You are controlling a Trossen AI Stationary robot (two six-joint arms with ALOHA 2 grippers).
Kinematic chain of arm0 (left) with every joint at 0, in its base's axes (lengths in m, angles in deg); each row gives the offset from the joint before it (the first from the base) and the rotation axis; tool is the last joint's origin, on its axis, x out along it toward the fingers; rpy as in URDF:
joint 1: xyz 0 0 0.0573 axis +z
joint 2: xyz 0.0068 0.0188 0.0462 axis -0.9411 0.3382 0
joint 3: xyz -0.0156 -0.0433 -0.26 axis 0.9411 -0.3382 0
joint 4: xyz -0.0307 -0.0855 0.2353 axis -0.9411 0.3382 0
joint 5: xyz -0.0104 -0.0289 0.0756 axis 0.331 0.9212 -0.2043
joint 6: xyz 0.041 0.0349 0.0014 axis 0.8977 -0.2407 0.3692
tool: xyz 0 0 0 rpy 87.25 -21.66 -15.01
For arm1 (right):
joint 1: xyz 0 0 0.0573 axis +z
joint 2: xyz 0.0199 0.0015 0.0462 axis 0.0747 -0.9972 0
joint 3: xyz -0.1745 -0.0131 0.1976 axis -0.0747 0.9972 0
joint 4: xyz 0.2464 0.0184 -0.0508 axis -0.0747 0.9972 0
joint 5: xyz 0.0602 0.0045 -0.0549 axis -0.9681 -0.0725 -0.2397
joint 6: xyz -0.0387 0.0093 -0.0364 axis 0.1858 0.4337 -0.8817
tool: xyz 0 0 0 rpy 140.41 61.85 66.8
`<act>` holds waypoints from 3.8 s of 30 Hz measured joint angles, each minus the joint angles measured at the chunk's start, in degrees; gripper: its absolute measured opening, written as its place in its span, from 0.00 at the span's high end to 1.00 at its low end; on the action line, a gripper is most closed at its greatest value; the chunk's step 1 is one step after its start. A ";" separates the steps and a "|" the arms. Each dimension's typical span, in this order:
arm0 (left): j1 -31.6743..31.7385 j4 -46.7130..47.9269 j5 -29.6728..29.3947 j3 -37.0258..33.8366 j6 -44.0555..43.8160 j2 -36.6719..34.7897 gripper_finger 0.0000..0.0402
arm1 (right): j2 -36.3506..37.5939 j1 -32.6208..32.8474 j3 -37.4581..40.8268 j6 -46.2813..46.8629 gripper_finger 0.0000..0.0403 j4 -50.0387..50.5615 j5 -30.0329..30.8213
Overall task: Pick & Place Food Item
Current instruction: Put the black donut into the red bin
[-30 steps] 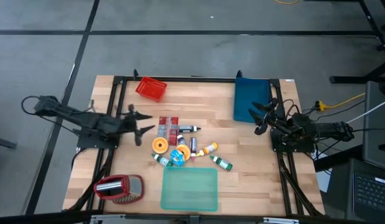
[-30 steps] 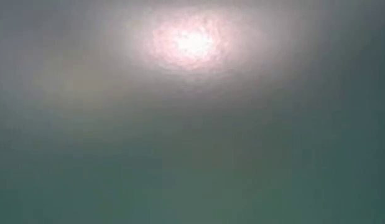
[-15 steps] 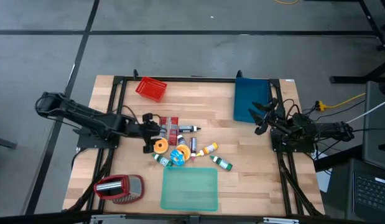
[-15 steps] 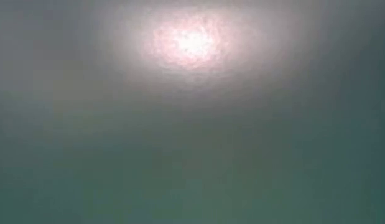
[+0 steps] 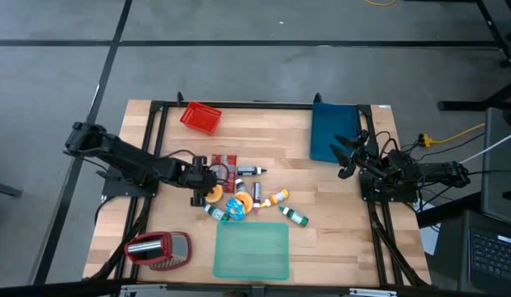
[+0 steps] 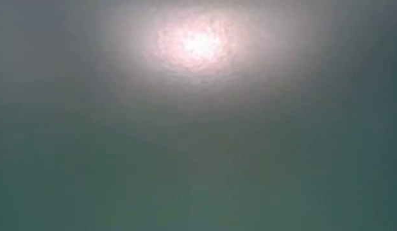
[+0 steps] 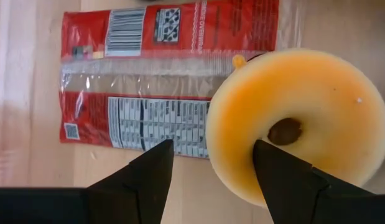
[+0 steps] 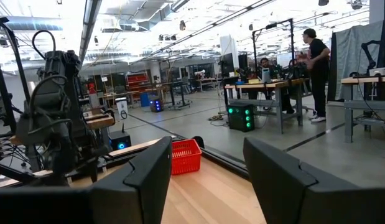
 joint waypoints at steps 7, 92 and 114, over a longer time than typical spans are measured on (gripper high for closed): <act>0.08 -3.24 2.38 0.00 -0.19 1.07 0.46 | 0.01 0.00 0.00 0.00 0.49 0.00 0.00; 61.17 -12.80 4.95 4.90 15.59 -6.36 0.96 | 0.00 -0.02 0.00 1.01 0.49 -0.91 -1.31; 65.31 -12.79 8.81 4.90 15.03 -5.97 0.96 | 0.00 -0.02 0.00 1.01 0.49 -0.90 -1.33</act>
